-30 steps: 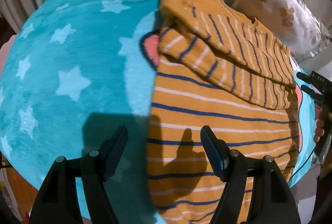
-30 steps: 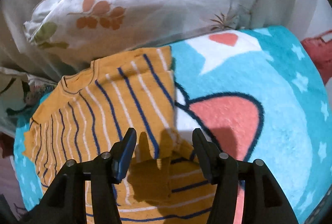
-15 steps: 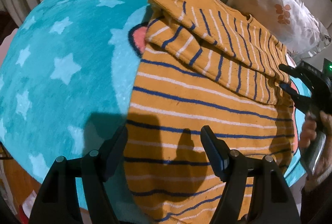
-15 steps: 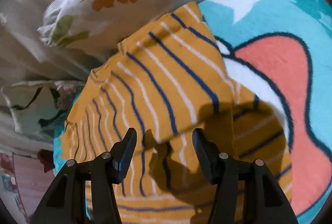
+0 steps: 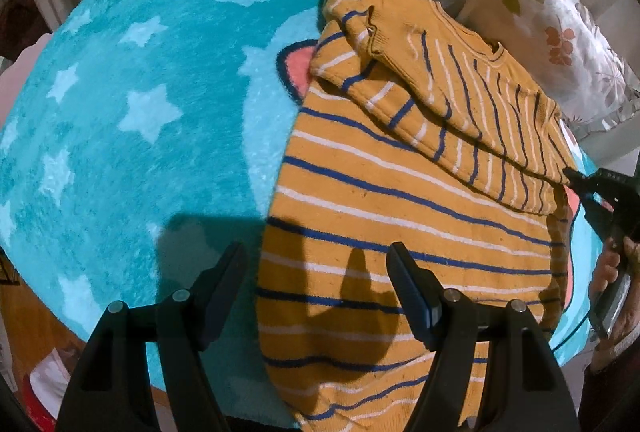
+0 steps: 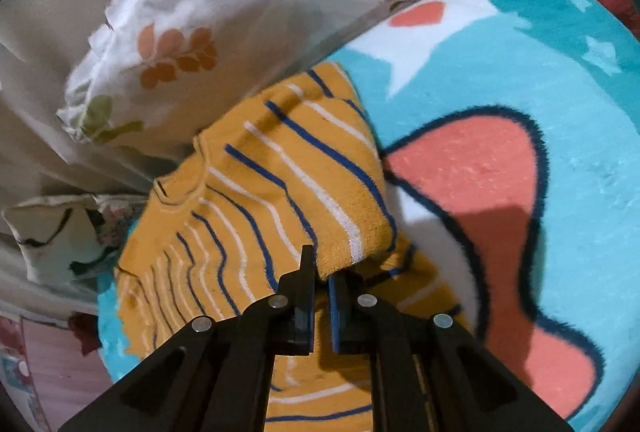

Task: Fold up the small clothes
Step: 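Release the folded side and smooth it with the right tool, then grasp the sweater hem with the right tool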

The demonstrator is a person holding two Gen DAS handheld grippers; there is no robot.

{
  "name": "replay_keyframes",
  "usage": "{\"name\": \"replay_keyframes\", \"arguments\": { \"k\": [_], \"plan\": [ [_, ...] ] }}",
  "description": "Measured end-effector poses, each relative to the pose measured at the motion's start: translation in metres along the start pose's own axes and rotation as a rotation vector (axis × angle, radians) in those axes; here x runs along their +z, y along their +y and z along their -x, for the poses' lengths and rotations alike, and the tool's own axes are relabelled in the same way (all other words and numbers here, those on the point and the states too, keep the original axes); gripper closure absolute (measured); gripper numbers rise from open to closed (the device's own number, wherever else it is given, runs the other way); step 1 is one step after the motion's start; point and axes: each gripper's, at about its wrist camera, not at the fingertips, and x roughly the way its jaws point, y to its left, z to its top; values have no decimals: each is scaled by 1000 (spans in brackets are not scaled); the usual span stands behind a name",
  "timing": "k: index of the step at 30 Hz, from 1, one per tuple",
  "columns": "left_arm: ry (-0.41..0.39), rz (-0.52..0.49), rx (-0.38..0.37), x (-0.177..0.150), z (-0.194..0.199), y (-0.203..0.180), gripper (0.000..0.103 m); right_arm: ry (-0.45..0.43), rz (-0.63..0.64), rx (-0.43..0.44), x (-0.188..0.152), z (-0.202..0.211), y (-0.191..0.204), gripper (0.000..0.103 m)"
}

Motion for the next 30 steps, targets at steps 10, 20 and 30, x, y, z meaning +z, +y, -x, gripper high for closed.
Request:
{"name": "replay_keyframes", "arguments": {
  "k": [10, 20, 30],
  "plan": [
    [9, -11, -12, 4, -7, 10, 32, -4, 38, -43, -27, 29, -11, 62],
    [81, -78, -79, 8, -25, 33, 32, 70, 159, -272, -96, 64, -27, 49],
    [114, -155, -203, -7, -28, 20, 31, 122, 111, -338, -165, 70, -39, 43]
  ]
}}
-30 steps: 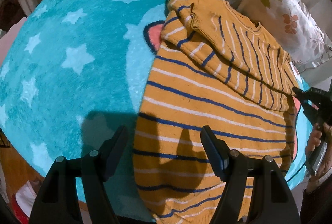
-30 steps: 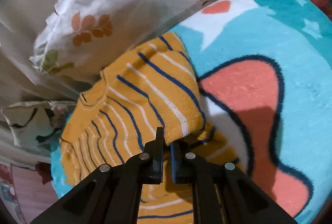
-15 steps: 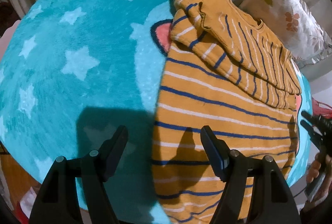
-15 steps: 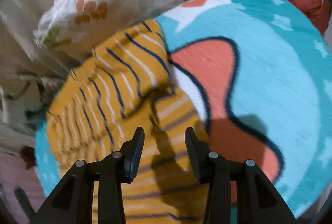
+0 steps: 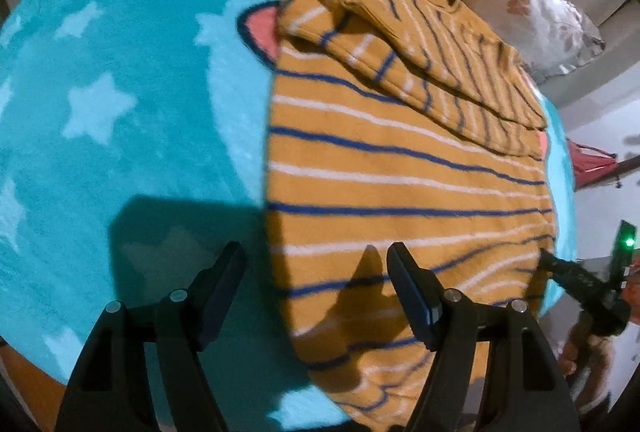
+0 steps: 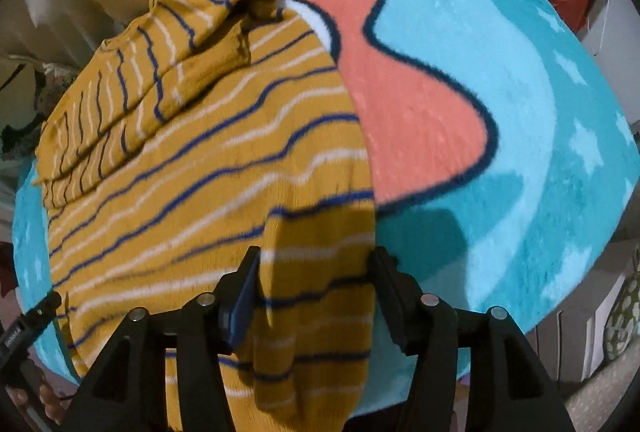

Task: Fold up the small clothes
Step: 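Grasp the sweater hem with the right tool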

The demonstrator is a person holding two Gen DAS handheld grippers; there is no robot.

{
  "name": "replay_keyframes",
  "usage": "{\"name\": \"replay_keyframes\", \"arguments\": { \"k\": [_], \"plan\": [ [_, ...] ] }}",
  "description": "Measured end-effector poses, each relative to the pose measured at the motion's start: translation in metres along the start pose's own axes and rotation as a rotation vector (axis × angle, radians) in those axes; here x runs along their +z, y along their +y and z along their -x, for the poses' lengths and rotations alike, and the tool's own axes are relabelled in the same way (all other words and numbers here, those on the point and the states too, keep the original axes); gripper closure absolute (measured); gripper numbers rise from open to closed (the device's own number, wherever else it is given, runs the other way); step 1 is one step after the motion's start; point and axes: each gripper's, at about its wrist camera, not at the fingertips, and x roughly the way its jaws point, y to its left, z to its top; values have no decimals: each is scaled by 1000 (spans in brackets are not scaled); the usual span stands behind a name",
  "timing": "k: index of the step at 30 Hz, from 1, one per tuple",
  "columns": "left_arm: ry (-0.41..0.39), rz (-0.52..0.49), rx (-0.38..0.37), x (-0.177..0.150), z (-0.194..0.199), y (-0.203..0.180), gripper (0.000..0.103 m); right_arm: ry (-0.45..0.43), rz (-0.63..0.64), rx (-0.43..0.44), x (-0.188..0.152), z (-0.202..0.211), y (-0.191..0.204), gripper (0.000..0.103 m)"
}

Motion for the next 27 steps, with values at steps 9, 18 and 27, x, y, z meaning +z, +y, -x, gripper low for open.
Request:
{"name": "replay_keyframes", "arguments": {
  "k": [9, 18, 27],
  "plan": [
    [-41, 124, -51, -31, 3, -5, 31, -6, 76, 86, -9, 5, -18, 39],
    [-123, 177, -45, -87, 12, -24, 28, 50, 249, 298, -39, 16, -34, 38],
    [-167, 225, -59, -112, 11, -38, 23, 117, 253, 521, -67, 18, -54, 38]
  ]
}}
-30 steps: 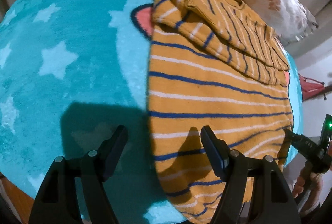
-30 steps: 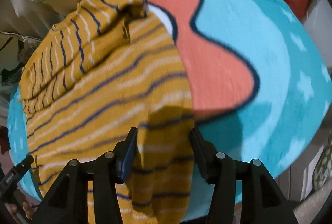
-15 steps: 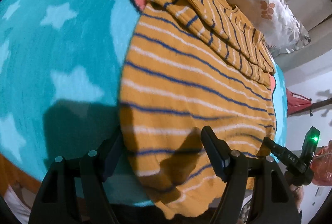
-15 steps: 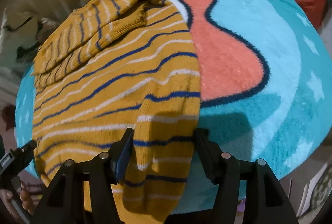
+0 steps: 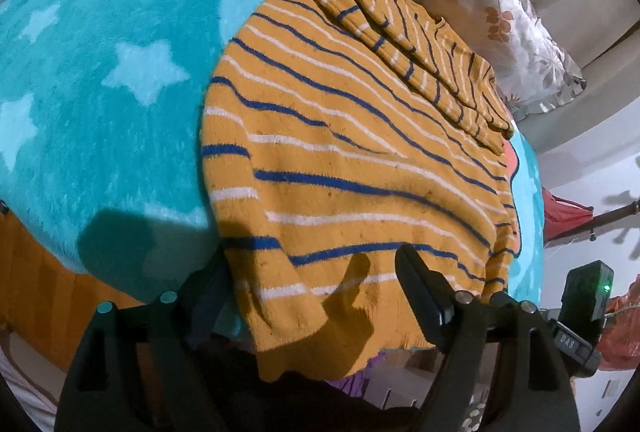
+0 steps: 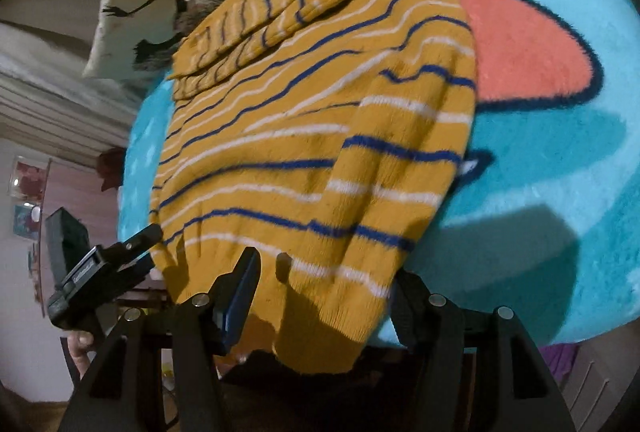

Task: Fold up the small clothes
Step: 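Grasp the sweater hem with the right tool, then lift the hem with the right tool and fold it over toward the collar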

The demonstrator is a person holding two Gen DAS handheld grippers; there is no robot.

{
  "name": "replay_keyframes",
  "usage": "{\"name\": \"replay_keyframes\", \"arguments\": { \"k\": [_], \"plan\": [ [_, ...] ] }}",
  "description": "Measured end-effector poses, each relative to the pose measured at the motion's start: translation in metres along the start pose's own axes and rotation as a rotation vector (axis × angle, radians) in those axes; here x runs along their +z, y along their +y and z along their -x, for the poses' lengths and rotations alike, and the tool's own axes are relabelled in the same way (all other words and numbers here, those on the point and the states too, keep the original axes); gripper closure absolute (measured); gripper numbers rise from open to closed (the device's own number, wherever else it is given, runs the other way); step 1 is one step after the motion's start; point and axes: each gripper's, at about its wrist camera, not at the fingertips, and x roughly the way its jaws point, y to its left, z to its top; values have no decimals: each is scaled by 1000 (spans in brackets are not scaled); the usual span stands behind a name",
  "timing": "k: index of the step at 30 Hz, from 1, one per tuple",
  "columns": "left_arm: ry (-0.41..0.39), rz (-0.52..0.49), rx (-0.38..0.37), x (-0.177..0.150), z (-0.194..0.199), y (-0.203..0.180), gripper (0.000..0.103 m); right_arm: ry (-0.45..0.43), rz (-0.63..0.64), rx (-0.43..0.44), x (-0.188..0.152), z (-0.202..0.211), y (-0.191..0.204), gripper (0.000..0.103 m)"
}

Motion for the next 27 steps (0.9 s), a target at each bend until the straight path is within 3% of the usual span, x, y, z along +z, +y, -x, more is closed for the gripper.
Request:
{"name": "replay_keyframes", "arguments": {
  "k": [2, 3, 4, 5, 8, 11, 16, 18, 27],
  "plan": [
    [3, 3, 5, -1, -1, -2, 36, -6, 23, -19, -1, -1, 4, 47],
    [15, -4, 17, 0, -2, -4, 67, -10, 29, -40, 3, -6, 8, 53],
    [30, -6, 37, 1, -3, -2, 90, -18, 35, -77, 8, -13, 17, 68],
    [42, 4, 41, 4, -4, 0, 89, -16, 38, -89, 11, -17, 19, 79],
    [54, 53, 17, 7, 2, 9, 90, -13, 19, -64, 17, -18, 17, 86],
    [48, 37, 20, 1, 24, 7, 91, 10, -15, 13, 16, -8, 4, 89],
    [25, 61, -39, 1, 74, 3, 93, 63, -79, 152, -9, 31, -17, 90],
    [22, 49, -19, -5, 78, -1, 93, 71, -99, 194, -19, 43, -20, 90],
    [22, 98, -4, 11, 62, 4, 93, 49, -56, 201, -4, 35, -6, 90]
  ]
}}
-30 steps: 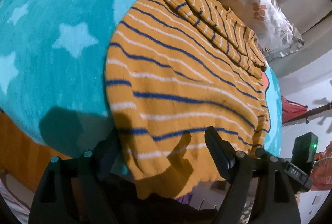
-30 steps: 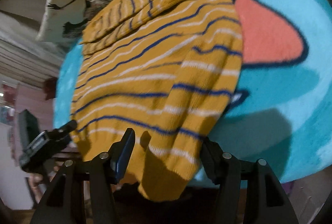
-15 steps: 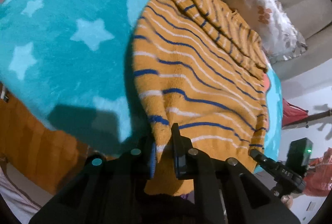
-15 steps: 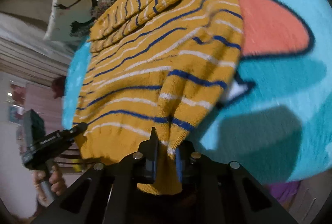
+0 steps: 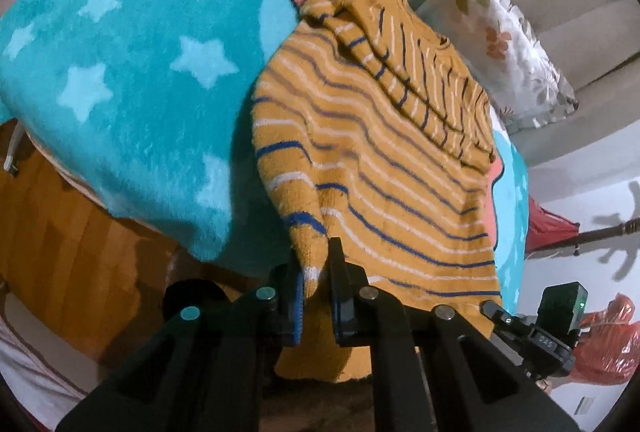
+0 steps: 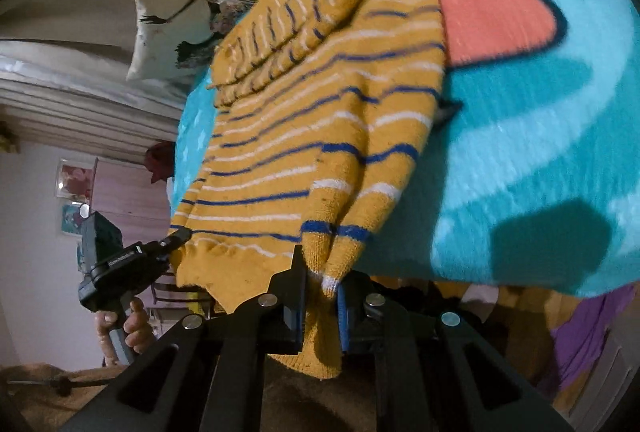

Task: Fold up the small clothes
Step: 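Lift the hem with the right tool and fold it over toward the collar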

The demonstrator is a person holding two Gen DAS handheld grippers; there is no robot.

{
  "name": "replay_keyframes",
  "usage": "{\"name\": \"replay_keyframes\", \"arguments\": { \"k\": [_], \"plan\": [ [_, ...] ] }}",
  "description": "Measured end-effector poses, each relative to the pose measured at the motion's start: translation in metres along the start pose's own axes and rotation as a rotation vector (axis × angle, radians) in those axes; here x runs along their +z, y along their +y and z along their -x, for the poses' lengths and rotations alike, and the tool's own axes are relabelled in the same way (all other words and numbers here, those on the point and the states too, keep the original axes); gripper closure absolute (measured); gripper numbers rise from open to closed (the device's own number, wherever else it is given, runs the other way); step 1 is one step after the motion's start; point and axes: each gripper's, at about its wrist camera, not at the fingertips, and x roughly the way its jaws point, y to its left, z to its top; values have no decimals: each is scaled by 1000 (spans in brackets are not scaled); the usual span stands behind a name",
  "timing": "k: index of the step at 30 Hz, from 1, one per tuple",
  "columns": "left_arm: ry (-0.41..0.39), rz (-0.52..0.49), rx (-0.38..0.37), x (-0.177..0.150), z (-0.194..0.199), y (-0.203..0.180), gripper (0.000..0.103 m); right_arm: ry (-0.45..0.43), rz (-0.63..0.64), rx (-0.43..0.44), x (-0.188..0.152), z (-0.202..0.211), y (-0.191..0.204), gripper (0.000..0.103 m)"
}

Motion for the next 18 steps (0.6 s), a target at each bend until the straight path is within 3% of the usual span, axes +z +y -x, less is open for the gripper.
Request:
{"name": "replay_keyframes", "arguments": {
  "k": [5, 11, 14, 18],
  "plan": [
    [-38, -8, -46, 49, 7, -20, 93, -55, 26, 48, 46, 13, 27, 90],
    [-114, -124, -77, 119, -9, -63, 93, -186, 72, 63, 145, 15, 65, 90],
    [-121, -161, -54, 157, -40, -85, 93, -227, 22, 50, 204, -3, 67, 90],
    [-70, -150, -10, 213, -100, -87, 93, -241, -69, -6, 275, -45, 45, 90]
  ]
}}
